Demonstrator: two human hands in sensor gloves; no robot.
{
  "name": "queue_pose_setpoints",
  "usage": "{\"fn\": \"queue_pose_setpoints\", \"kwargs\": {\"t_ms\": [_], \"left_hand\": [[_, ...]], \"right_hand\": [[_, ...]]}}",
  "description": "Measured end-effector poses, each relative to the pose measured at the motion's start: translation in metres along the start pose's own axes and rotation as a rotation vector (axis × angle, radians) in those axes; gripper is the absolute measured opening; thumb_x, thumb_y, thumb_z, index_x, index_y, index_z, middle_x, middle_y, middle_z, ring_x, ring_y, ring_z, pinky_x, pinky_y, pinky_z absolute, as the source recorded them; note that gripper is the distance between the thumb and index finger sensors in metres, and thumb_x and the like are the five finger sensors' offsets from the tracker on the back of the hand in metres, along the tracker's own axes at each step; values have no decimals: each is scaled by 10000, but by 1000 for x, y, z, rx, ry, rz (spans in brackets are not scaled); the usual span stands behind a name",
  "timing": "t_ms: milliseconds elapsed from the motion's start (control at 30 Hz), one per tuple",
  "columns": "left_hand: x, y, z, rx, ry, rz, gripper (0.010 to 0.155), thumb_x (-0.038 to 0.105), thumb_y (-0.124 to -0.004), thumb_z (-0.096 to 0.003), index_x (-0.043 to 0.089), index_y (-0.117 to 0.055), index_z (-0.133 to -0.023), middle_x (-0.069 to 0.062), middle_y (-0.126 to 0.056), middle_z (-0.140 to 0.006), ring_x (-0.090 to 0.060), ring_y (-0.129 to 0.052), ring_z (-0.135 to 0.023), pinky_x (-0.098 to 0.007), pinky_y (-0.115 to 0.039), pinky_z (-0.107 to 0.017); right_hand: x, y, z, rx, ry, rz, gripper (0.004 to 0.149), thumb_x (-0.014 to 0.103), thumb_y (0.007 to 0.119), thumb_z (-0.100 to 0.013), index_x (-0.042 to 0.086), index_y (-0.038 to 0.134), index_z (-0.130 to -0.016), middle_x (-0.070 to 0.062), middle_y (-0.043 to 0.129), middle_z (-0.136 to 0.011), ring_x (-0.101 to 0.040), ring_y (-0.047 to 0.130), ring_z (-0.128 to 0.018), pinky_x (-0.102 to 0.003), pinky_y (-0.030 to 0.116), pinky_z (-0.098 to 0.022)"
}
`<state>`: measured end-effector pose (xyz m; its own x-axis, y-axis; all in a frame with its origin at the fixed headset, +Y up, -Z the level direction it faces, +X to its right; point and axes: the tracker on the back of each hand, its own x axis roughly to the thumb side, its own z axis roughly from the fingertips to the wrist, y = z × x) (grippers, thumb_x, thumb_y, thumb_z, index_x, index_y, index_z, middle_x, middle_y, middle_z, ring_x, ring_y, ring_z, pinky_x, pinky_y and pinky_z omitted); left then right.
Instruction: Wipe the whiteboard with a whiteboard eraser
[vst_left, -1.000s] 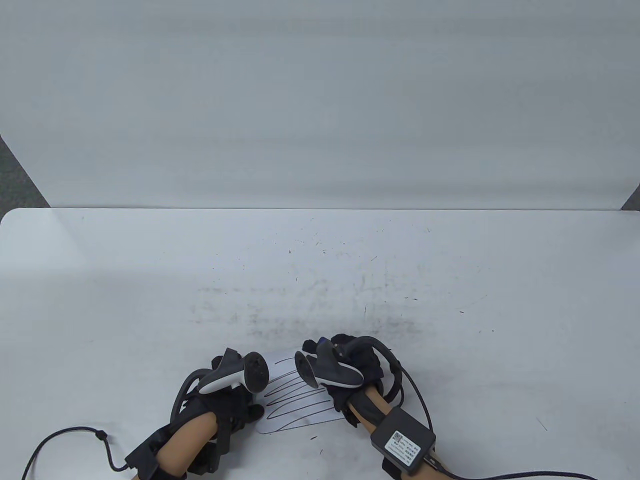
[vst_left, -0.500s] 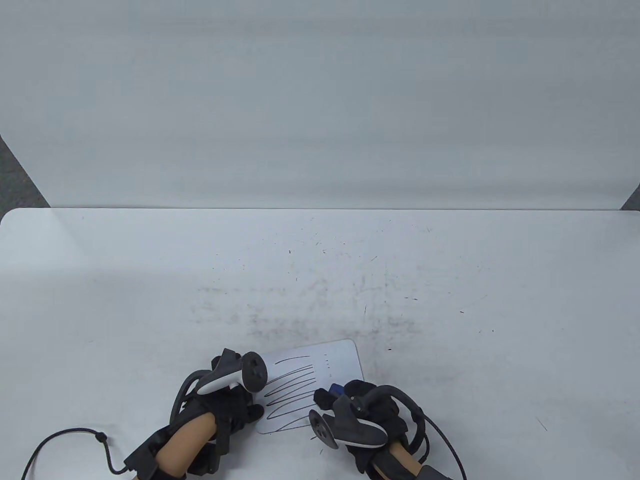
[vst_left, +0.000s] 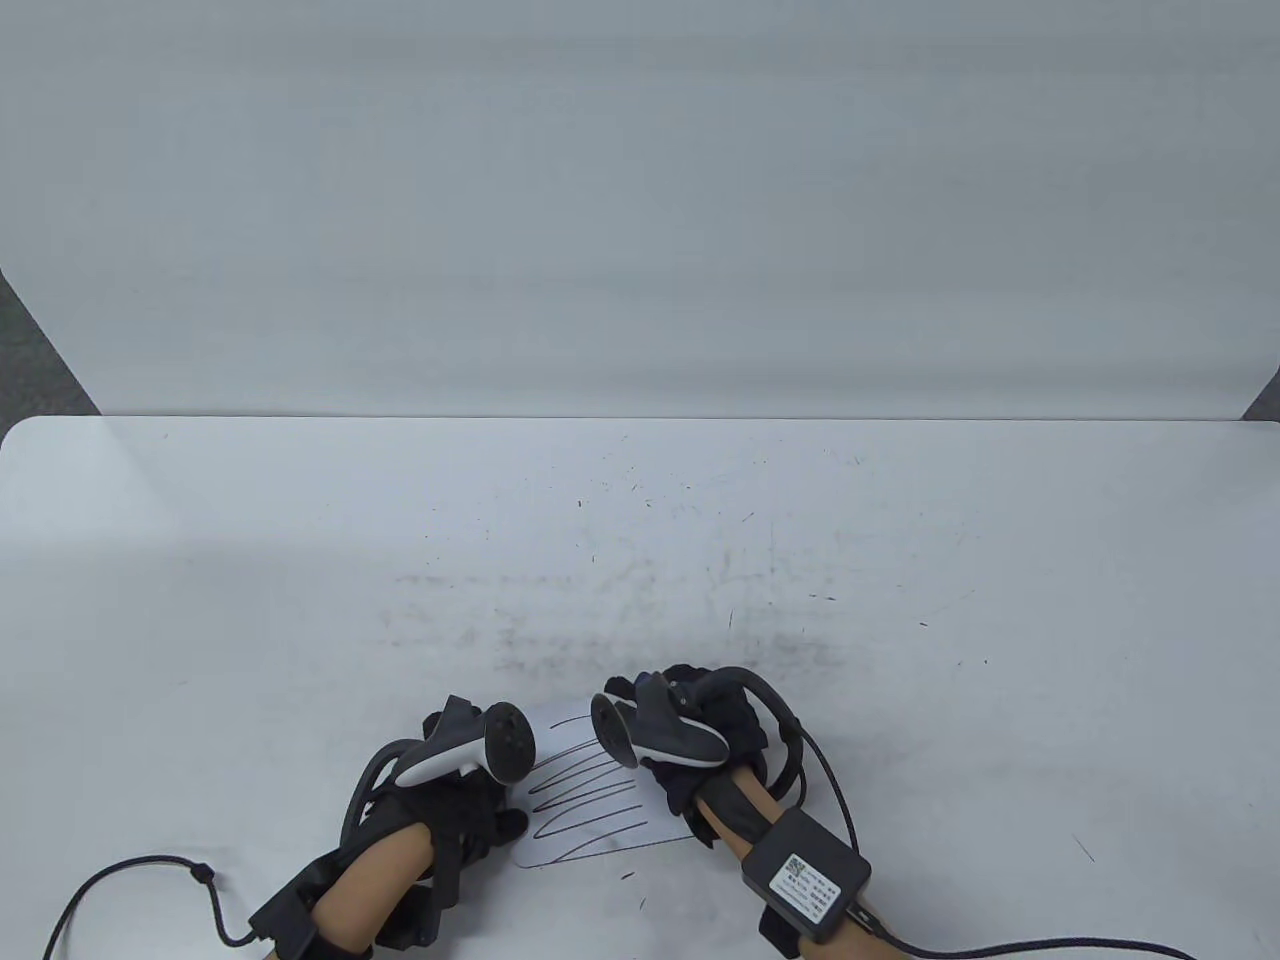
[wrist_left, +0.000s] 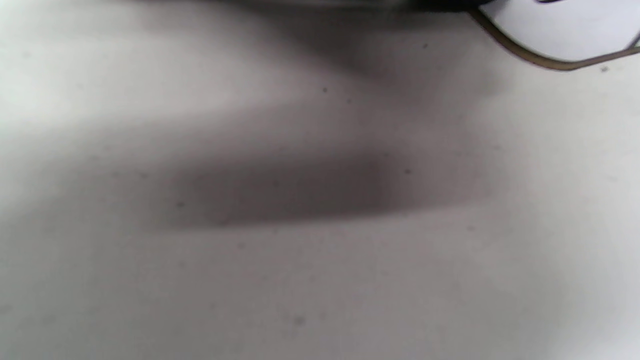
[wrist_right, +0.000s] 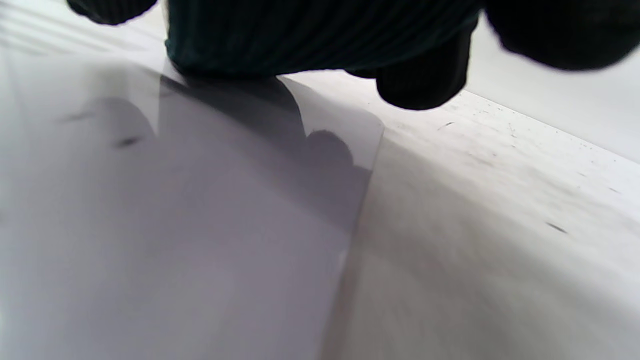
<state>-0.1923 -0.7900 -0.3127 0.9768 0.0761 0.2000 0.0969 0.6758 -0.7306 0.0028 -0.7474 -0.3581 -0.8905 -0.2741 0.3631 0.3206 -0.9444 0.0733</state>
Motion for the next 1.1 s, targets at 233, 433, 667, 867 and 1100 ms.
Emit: {"fn": "queue_pose_setpoints", "kwargs": {"t_ms": [233,433,667,867,1100], "left_hand": [[1,1,0,5,12,-13,906,465,-535,-428,171,144,-951,-280,194,-982,-606,101,-915,-741,-132,-684],[1,1,0,9,15,-14,908,465,-536,-427,170,142,-954,-280,188,-986,-606,96,-918,-741,-135,-687],[1,1,0,1,7,-3,908,461,-539,-432,171,147,-950,-280,203,-977,-607,109,-909,-742,-124,-679],[1,1,0,-7,4,5,909,460,-540,-432,172,152,-947,-277,200,-974,-605,120,-903,-742,-116,-674],[1,1,0,-8,3,4,908,458,-540,-433,171,152,-947,-279,198,-976,-608,117,-903,-745,-117,-674]], "right_hand": [[-12,7,7,22,-5,-91,603,555,623,-358,500,397,-914,-218,683,-871,-386,836,-584,-472,807,-244],[-6,19,66,17,-61,-9,614,560,619,-358,485,387,-921,-220,688,-865,-382,838,-580,-462,816,-234],[-7,31,112,38,-97,-30,617,556,625,-365,481,384,-928,-229,674,-871,-388,832,-584,-463,816,-234],[-1,25,93,37,-109,-4,618,556,627,-358,484,394,-925,-226,682,-869,-389,833,-580,-468,809,-233],[14,12,32,-12,-94,65,613,558,622,-358,492,388,-921,-213,699,-863,-379,844,-574,-466,813,-233]]}}
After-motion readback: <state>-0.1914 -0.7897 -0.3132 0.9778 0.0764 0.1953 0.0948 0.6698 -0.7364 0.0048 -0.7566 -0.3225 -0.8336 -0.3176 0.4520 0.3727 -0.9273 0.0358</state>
